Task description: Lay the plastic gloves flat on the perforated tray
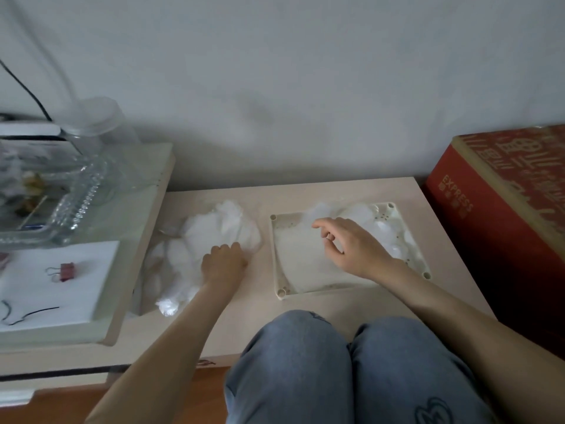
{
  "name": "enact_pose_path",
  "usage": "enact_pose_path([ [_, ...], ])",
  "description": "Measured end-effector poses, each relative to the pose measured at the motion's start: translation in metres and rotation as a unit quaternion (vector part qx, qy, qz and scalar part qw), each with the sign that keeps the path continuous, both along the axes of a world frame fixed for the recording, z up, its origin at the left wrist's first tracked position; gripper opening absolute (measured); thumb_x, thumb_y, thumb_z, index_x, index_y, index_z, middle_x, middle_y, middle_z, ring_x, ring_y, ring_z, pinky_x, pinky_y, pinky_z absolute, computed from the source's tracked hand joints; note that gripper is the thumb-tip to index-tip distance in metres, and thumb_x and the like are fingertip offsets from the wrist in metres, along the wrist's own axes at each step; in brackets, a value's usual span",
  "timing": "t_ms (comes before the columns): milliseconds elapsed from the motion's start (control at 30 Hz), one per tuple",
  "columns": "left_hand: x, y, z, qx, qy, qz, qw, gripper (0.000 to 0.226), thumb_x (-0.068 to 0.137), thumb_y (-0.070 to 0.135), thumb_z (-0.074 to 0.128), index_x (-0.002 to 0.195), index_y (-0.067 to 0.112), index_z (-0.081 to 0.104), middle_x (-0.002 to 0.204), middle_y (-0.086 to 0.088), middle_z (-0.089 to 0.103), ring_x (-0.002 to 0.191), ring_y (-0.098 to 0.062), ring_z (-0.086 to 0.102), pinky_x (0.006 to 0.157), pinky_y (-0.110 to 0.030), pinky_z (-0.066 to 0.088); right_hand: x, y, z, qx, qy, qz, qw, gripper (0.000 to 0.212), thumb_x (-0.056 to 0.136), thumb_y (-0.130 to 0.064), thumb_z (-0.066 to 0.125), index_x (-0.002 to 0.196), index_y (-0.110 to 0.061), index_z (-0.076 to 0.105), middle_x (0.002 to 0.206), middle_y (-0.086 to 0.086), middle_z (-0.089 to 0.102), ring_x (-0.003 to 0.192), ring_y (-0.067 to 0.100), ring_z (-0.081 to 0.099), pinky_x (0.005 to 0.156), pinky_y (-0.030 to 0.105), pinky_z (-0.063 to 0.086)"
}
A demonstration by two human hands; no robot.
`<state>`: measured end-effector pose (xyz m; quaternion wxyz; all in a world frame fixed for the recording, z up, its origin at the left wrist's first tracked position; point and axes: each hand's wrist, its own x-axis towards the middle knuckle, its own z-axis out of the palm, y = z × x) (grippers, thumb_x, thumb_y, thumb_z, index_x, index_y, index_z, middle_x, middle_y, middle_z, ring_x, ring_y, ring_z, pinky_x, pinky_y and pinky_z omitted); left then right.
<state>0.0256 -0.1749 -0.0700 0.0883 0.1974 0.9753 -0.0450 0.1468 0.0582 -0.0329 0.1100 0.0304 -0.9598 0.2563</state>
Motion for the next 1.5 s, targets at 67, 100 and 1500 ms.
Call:
enact_pose_path([
  [67,-0.001,-0.005,0.003,-0.018,0.02,-0.014,1.0,0.024,0.099,0.014,0.035,0.117,0.013,0.051,0.116,-0.006,0.059,0.11,-0.025,0.054,0.084,-0.031,0.042,-0.001,0.001,0.005,-0.019,-0.038,-0.017,0.999,0.032,0.093,-0.015,0.049,0.125,-0.02,0.051,0.096,-0.006,0.053,0.09,0.013,0.049,0.079,0.029,0.044],
  [100,-0.002,-0.006,0.005,-0.018,0.023,-0.011,1.0,0.024,0.099,0.011,0.034,0.115,0.013,0.051,0.115,-0.006,0.061,0.108,-0.025,0.056,0.083,-0.031,0.043,-0.001,0.002,0.006,-0.037,-0.058,-0.024,0.997,0.033,0.093,-0.016,0.048,0.125,-0.021,0.049,0.097,-0.008,0.052,0.091,0.012,0.049,0.079,0.027,0.043],
  [1500,0.031,0.098,0.075,0.71,-0.53,0.22,0.408,0.022,0.1,0.015,0.044,0.113,0.009,0.06,0.098,-0.01,0.066,0.074,-0.022,0.065,0.083,-0.039,0.053,-0.001,0.025,0.015,-0.754,-0.196,-0.026,0.626,0.047,0.08,-0.021,0.069,0.124,-0.009,0.056,0.102,0.008,0.066,0.09,0.022,0.065,0.079,0.033,0.054],
])
